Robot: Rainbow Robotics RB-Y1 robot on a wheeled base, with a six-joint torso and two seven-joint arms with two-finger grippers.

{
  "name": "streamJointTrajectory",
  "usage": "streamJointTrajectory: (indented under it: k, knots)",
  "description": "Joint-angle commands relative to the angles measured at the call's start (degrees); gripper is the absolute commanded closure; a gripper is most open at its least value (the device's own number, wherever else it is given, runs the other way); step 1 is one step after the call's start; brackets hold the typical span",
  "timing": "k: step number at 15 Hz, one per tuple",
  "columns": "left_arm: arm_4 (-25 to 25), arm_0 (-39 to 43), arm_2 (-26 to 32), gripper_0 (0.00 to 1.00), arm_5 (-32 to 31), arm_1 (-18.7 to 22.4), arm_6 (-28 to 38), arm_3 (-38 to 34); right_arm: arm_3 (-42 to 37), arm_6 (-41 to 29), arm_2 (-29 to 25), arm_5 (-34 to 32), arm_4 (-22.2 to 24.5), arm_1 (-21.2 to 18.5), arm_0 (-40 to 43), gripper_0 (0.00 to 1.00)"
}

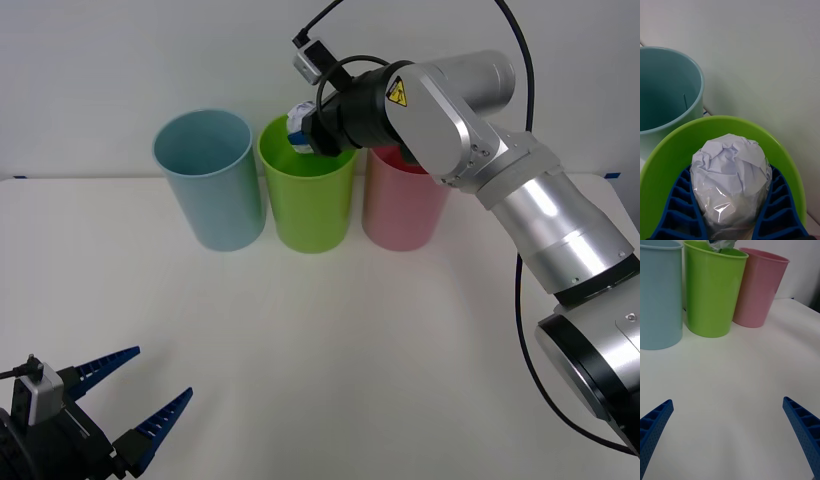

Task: Put cans in the blue bin and PET bottles in the pink bin and trash in the green bin.

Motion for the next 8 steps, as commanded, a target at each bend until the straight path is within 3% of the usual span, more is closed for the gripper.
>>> streamJointTrajectory:
  k: [1, 8]
  knots:
    - [0.0, 0.0, 0.0, 0.00, 0.0, 0.0, 0.0, 0.0, 0.0, 0.1, 0.2, 0.1, 0.0, -0.1, 0.0, 1.00]
    - [0.0, 0.0, 0.0, 0.00, 0.0, 0.0, 0.0, 0.0, 0.0, 0.3, 0.3, 0.0, 0.0, 0.0, 0.1, 1.00]
